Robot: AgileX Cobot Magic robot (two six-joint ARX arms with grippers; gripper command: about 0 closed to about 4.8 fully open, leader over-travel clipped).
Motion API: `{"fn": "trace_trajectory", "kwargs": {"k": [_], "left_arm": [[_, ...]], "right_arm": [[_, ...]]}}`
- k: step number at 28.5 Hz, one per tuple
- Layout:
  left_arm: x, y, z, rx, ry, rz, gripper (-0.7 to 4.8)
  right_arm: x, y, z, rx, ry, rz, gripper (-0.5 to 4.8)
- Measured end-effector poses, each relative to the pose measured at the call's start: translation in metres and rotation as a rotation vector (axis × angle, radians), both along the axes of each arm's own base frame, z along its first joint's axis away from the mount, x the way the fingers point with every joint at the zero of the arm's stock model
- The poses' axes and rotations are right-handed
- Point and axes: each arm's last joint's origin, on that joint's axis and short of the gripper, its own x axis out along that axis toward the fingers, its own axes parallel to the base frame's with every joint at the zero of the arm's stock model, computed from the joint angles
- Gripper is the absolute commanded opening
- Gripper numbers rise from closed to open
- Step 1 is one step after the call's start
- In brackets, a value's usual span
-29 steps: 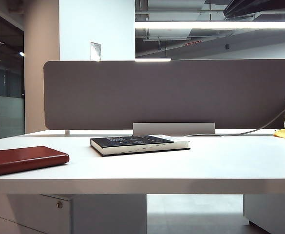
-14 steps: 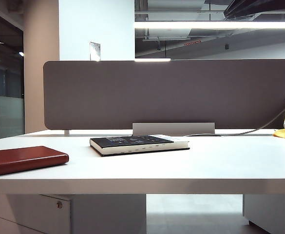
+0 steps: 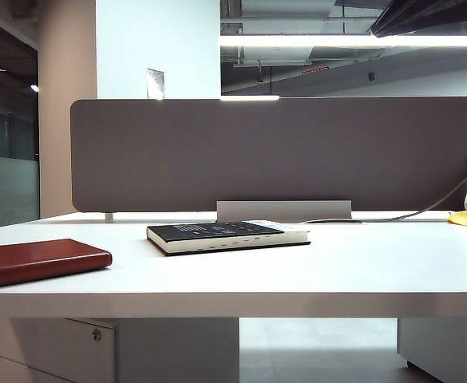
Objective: Pick up the red book and place it on top of the black book.
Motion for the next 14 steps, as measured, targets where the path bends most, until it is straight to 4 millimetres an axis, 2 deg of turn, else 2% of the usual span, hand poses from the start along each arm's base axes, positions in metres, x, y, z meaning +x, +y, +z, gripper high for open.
{"fn": "trace_trajectory", "kwargs": {"k": [3, 6, 10, 13, 14], "left_arm": [[0.0, -0.001, 0.0002, -0.016, -0.003, -0.032, 3.04], [0.0, -0.0014, 0.0003, -0.022, -0.004, -0.045, 2.45], [0.0007, -0.0019, -0.0019, -0.032, 0.023, -0.059, 2.47], [0.0016, -0.0051, 0.0002, -0.123, 0.001, -0.136, 2.45], [0.0019, -0.0055, 0.0011, -0.133, -0.009, -0.149, 2.22]], "right_arm": [[0.0, 0.0, 0.0, 0.0, 0.0, 0.0, -0.01], [0.0, 0.0, 0.0, 0.0, 0.0, 0.0, -0.01], [0.0, 0.0, 0.0, 0.0, 0.0, 0.0, -0.01], [-0.0005, -0.0003, -0.0009, -0.004, 0.011, 0.0, -0.01], [-0.0005, -0.0003, -0.0009, -0.004, 0.011, 0.0, -0.01]]}}
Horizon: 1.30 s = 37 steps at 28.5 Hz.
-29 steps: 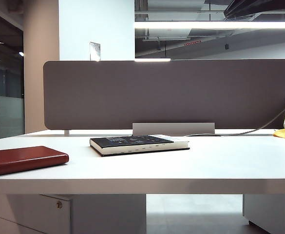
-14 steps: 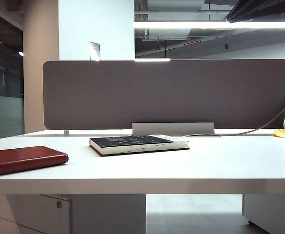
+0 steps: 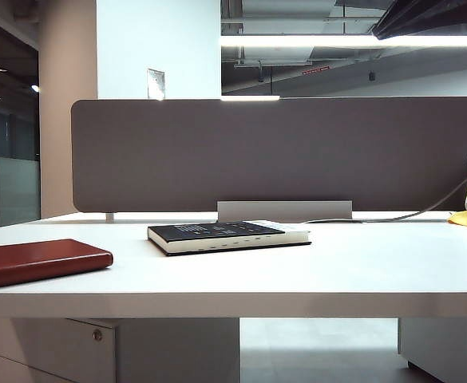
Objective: Pick up the red book and place it on top of the black book.
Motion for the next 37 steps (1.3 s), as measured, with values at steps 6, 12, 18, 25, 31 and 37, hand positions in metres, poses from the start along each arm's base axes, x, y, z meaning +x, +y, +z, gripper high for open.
{"fn": "trace_trajectory", "kwargs": {"k": [6, 12, 18, 25, 31, 37], "left_arm": [[0.005, -0.001, 0.028, 0.024, -0.115, -0.067, 1.19], [0.006, -0.001, 0.072, 0.143, -0.271, -0.092, 0.95], [0.0, 0.0, 0.111, 0.325, -0.307, -0.095, 0.53], [0.002, 0.001, 0.156, 0.551, -0.268, -0.167, 0.52], [-0.001, 0.004, 0.195, 0.748, -0.276, -0.146, 0.51], [0.0, 0.006, 0.224, 0.933, -0.211, -0.157, 0.48]], "right_arm": [[0.0, 0.0, 0.0, 0.0, 0.0, 0.0, -0.01], [0.0, 0.0, 0.0, 0.0, 0.0, 0.001, -0.01], [0.0, 0.0, 0.0, -0.001, 0.001, 0.0, -0.01], [0.0, 0.0, 0.0, -0.001, 0.0, 0.0, -0.01], [0.0, 0.0, 0.0, 0.001, 0.003, 0.004, -0.01], [0.0, 0.0, 0.0, 0.002, 0.005, 0.007, -0.01]]}}
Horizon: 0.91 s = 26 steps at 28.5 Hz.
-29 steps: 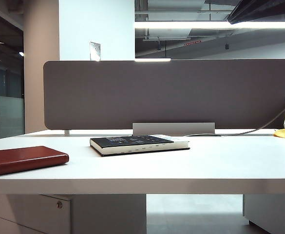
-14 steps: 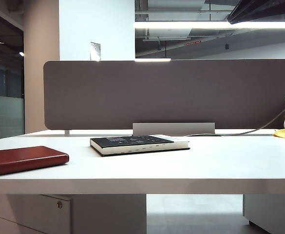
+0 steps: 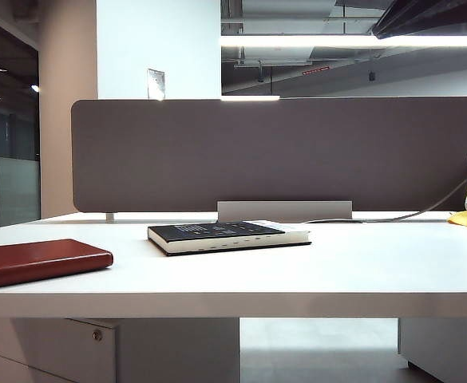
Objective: Pick up the red book and place it on top of the black book.
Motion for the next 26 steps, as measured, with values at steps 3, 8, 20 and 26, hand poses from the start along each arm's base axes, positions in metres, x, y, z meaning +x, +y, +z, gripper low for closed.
{"fn": "trace_trajectory", "kwargs": {"k": [3, 8, 20, 26], "left_arm": [[0.005, 0.0, 0.016, 0.05, -0.013, -0.015, 0.48], [0.019, 0.004, 0.037, 0.136, 0.019, -0.012, 0.48], [0.062, 0.023, 0.019, 0.147, 0.231, 0.046, 0.53], [0.06, 0.041, 0.006, 0.061, 0.269, 0.076, 0.53]], "right_arm": [[0.0, 0.0, 0.0, 0.0, 0.0, 0.0, -0.01], [0.0, 0.0, 0.0, 0.007, 0.003, 0.011, -0.01], [-0.001, 0.0, -0.001, 0.003, 0.013, 0.011, -0.01], [-0.001, 0.0, -0.001, 0.003, 0.013, 0.011, -0.01]]}}
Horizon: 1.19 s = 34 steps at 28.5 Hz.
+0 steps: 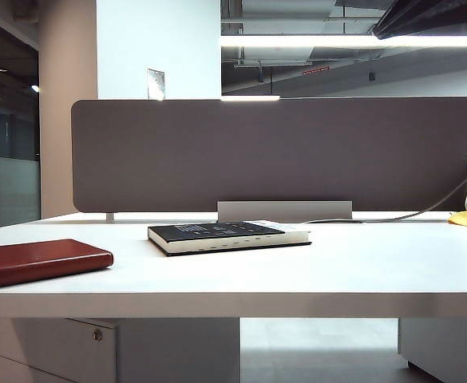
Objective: Pick up the red book and place it on top of the black book.
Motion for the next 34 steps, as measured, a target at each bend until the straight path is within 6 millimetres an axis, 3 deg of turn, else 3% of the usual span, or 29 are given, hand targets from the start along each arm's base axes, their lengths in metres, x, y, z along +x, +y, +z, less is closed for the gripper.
{"fn": "trace_trajectory", "kwargs": {"k": [19, 26, 34], "left_arm": [[0.008, -0.003, -0.083, -0.277, 0.1, -0.222, 0.57], [0.004, -0.004, -0.117, -0.329, 0.168, -0.209, 0.61], [0.002, -0.004, -0.132, -0.326, 0.201, -0.156, 1.29]], "right_arm": [[0.0, 0.0, 0.0, -0.002, -0.005, 0.003, -0.01], [0.0, 0.0, 0.0, -0.002, -0.005, 0.003, -0.01], [0.0, 0.0, 0.0, -0.002, -0.005, 0.003, -0.01]]}}
